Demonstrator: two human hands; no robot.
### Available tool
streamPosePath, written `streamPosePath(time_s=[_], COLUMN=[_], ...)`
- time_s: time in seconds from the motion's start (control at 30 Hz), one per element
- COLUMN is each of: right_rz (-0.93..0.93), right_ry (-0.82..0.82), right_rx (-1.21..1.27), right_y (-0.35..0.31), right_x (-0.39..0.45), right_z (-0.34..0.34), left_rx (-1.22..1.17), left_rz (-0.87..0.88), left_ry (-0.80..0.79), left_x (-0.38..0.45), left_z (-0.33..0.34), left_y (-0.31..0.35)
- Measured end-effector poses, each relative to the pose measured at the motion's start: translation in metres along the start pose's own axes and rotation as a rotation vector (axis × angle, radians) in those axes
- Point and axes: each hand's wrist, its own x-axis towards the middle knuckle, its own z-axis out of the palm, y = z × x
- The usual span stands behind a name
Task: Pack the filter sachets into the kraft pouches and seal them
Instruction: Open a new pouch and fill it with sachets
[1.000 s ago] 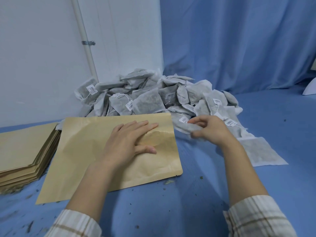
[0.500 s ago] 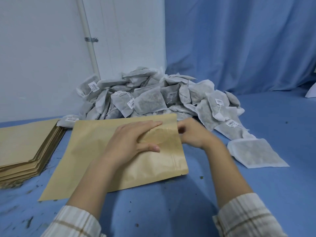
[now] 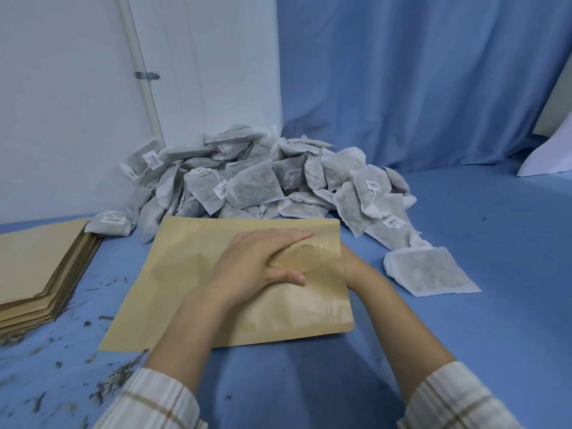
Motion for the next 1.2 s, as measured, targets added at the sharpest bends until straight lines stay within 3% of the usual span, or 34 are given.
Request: streamPosePath(time_s=[0.2, 0.33, 0.47, 0.5, 0.57, 0.63, 0.7, 0.8, 0.87, 0.97, 1.0, 1.2], right_rz=[0.077, 0.314, 0.664, 0.696, 0.581, 0.336, 0.144, 0.152, 0.247, 0.266, 0.261, 0.182], right_ry=[0.159, 0.156, 0.229, 0.234, 0.354, 0.591, 0.826, 0.975, 0.898, 0.549, 0.458, 0.143], right_rx=[-0.327, -0.705, -0.665, -0.637, -0.664, -0.528, -0.153, 0.453, 0.852, 1.310, 1.306, 0.623], right_y=[0.034, 0.062, 0.062, 0.063, 0.066, 0.066, 0.061, 0.059, 0.061, 0.058, 0.055, 0.043], right_x=[-0.045, -0.053, -0.048, -0.046, -0.045, -0.045, -0.044, -0.041, -0.041, -0.039, -0.039, -0.033], right_z=[-0.052, -0.053, -0.047, -0.046, -0.045, -0.046, -0.047, -0.050, -0.052, -0.049, -0.046, -0.042], left_rx=[0.003, 0.040, 0.025, 0.024, 0.043, 0.054, 0.030, 0.018, 0.022, -0.036, -0.066, -0.078], left_rz=[-0.055, -0.110, -0.155, -0.161, -0.168, -0.175, -0.189, -0.216, -0.222, -0.189, -0.169, -0.078], left_ry=[0.008, 0.020, 0.073, 0.082, 0.079, 0.068, 0.086, 0.146, 0.162, 0.170, 0.173, 0.154], left_x=[0.019, 0.027, 0.033, 0.034, 0.037, 0.038, 0.037, 0.034, 0.031, 0.031, 0.032, 0.039], left_z=[0.024, 0.035, 0.038, 0.039, 0.041, 0.042, 0.041, 0.035, 0.032, 0.033, 0.033, 0.031], left_y=[0.025, 0.027, 0.026, 0.026, 0.028, 0.027, 0.025, 0.019, 0.017, 0.021, 0.024, 0.032])
